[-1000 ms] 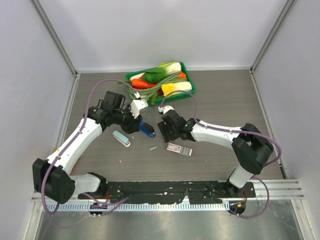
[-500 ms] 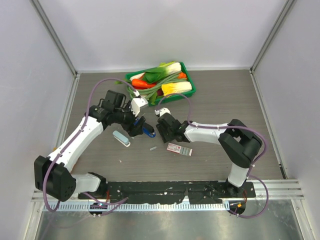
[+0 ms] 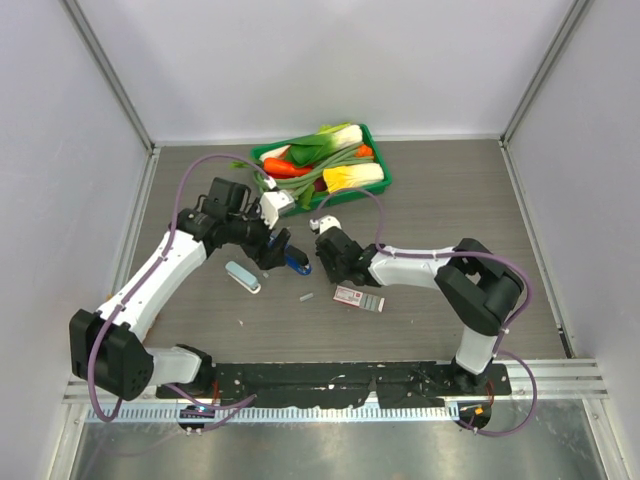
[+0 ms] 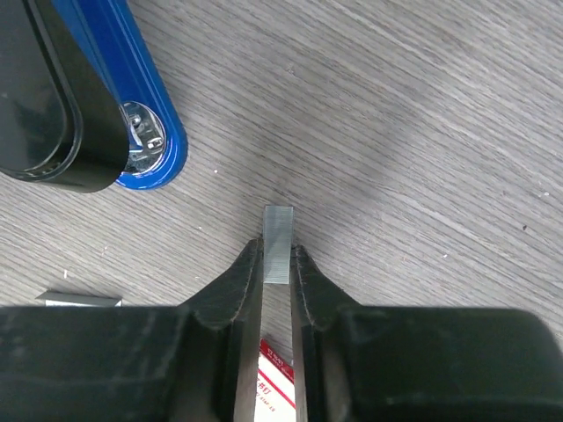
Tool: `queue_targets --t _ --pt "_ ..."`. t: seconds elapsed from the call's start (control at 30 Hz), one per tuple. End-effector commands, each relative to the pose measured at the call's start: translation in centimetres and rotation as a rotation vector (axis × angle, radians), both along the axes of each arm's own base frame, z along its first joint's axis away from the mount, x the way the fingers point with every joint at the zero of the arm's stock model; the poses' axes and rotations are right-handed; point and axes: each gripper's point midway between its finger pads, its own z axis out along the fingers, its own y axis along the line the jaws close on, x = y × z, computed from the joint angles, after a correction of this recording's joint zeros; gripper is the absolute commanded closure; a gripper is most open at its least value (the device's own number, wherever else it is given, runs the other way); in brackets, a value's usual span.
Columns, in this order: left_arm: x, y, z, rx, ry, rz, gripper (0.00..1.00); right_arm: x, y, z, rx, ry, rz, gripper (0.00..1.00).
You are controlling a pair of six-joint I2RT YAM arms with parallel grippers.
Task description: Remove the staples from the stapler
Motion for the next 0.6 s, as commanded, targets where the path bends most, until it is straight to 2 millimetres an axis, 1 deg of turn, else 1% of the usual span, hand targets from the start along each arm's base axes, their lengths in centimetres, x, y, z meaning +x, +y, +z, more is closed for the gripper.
queue_targets --t 0.0,0.07,0.1,0.13,0.17,0.2,0.23,0.27,0.3,0.33,0.37,0.4,0.43,0.47,0.5,0.53,0.57 --pt "1.8 -0.8 2.3 -0.053 -0.092 0.004 0.21 -0.9 0.2 1.0 0.043 0.02 -0.009 0.86" --pt "2.3 -1.2 2.7 -0.075 -0.115 0.002 0.21 -1.1 0.3 2.0 0.076 0.029 -0.017 0.88" --pt "2.9 -1.7 3.3 -0.096 -0.131 0.003 0.21 -1.0 0.5 3.6 0.121 0.017 -0.025 0.89" --pt "3.5 -2.4 4.0 -0.12 -0.128 0.002 0.23 -1.2 0.8 4.3 0.16 0.036 -0.016 0.89" --pt "4.1 -2.8 4.3 -0.127 -0.139 0.002 0.25 -0.8 0.4 5.2 0.19 0.043 -0.033 0.89" --pt "4.8 -3.1 5.0 -0.137 -0.166 0.001 0.27 -0.6 0.7 7.0 0.254 0.044 -0.043 0.89" --pt "5.3 -3.5 5.8 -0.136 -0.205 -0.023 0.28 -0.9 1.0 8.1 0.303 0.066 -0.028 0.89" --pt "5.6 -3.5 5.9 -0.12 -0.225 -0.031 0.28 -1.2 1.2 9.0 0.348 0.092 -0.017 0.89" --pt "5.8 -3.6 6.2 -0.109 -0.249 -0.047 0.29 -0.6 0.7 10.0 0.387 0.098 -0.032 0.89" --pt "5.8 -3.8 6.7 -0.096 -0.278 -0.073 0.29 -0.6 0.5 11.7 0.452 0.105 -0.044 0.89" --pt "5.9 -3.7 6.8 -0.056 -0.342 -0.128 0.29 -1.3 0.9 12.6 0.507 0.148 -0.007 0.89" --pt "6.0 -3.4 7.8 -0.033 -0.412 -0.142 0.29 -0.7 0.4 13.4 0.546 0.156 -0.024 0.89" --pt "5.8 -3.4 7.7 -0.006 -0.461 -0.178 0.28 -0.8 0.3 14.3 0.592 0.183 -0.035 0.89" --pt "6.0 -3.2 8.2 0.045 -0.556 -0.248 0.27 -1.3 0.7 15.1 0.642 0.215 -0.001 0.89" --pt "6.0 -2.8 9.2 0.08 -0.632 -0.265 0.26 -0.9 0.3 15.5 0.674 0.234 -0.012 0.89" --pt "6.0 -2.7 9.2 0.099 -0.672 -0.279 0.26 -1.1 0.4 15.9 0.713 0.267 -0.022 0.89" --pt "6.6 -2.7 10.4 0.127 -0.782 -0.316 0.25 -0.9 0.8 16.7 0.763 0.276 -0.01 0.89"
